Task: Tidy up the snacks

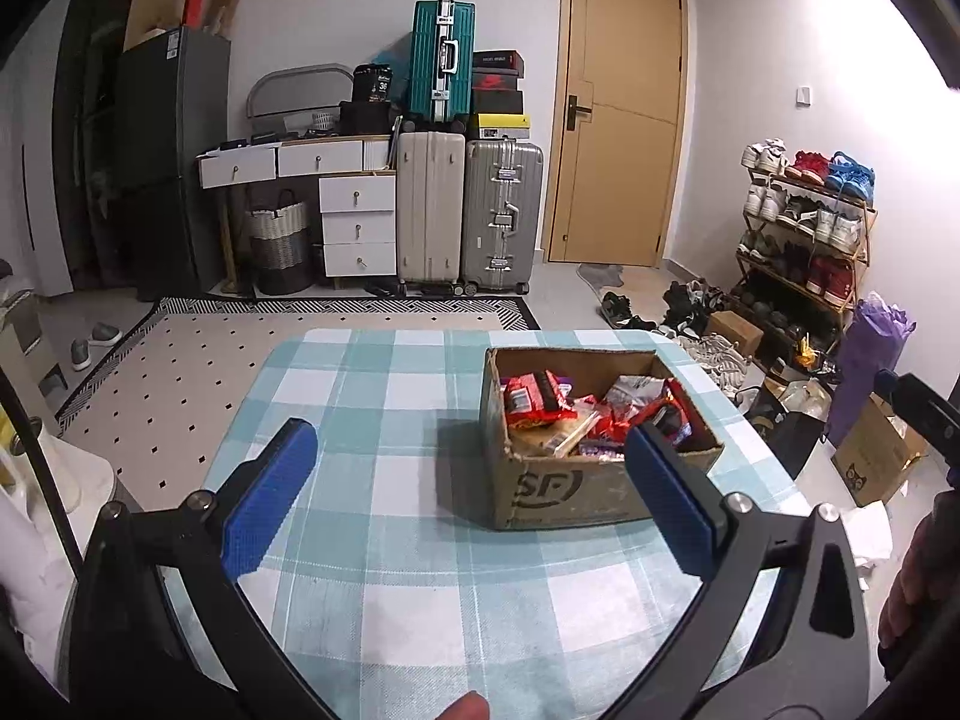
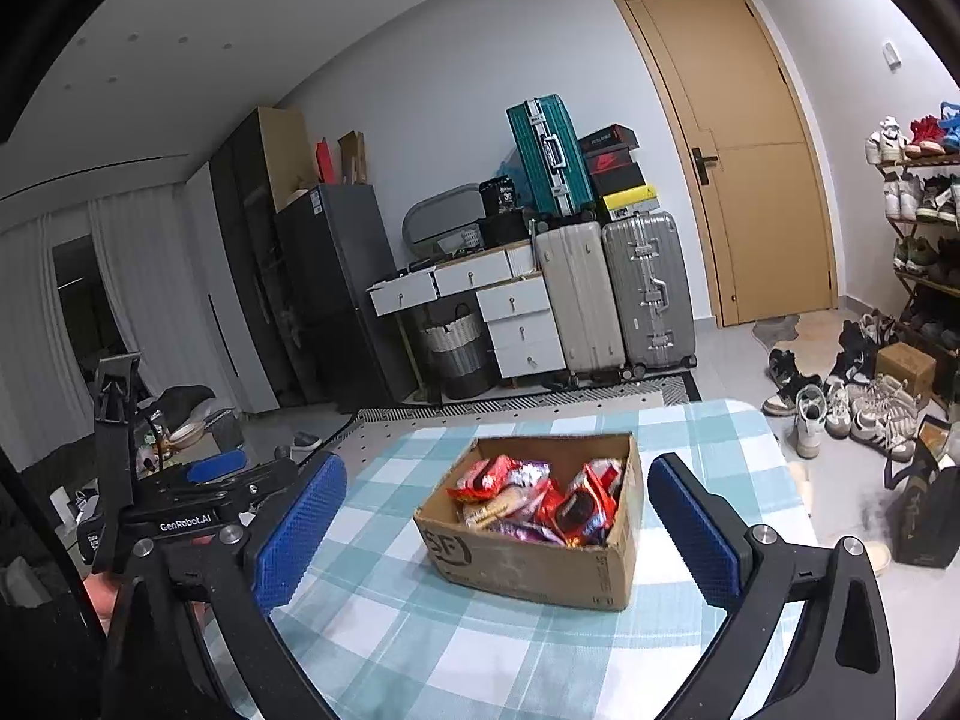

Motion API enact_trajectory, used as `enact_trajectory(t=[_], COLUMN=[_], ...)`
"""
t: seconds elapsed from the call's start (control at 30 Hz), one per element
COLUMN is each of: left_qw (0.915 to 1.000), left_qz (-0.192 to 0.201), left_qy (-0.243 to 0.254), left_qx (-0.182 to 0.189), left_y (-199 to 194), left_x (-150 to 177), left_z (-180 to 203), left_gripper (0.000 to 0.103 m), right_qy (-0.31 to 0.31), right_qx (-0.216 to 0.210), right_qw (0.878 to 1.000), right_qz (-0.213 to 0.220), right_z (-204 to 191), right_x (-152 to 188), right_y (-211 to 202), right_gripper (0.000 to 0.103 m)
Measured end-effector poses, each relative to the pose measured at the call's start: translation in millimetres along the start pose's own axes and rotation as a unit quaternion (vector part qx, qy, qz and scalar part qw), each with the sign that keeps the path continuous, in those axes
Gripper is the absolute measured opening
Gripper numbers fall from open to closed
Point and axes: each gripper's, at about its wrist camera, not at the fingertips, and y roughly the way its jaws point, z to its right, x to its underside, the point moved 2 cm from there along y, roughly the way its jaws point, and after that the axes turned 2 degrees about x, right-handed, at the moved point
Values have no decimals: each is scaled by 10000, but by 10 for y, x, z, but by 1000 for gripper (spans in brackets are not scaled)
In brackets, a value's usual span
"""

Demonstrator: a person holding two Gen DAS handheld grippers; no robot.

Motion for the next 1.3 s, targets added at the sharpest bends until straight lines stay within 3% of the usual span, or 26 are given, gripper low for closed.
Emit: enact_trajectory(t=[0.27,0.5,0.8,1.3], left_qw=[9999,10000,9998,9988], left_qz=[38,95,23,413], left_qy=[-70,8,-154,66], left_qx=[63,6,-141,-239], left_y=[151,297,636,822], left_x=[339,639,1031,1242], left_z=[-77,-86,-169,-115], left_gripper=[102,102,102,102], right_qy=[40,-106,-164,-356], right_qx=[-164,81,387,674], right_qw=[9998,9997,9991,9971], right_qz=[60,197,55,71], right_z=[89,141,306,426], right_x=[301,563,926,1291], right_y=[29,90,356,530], right_gripper=[102,102,102,102])
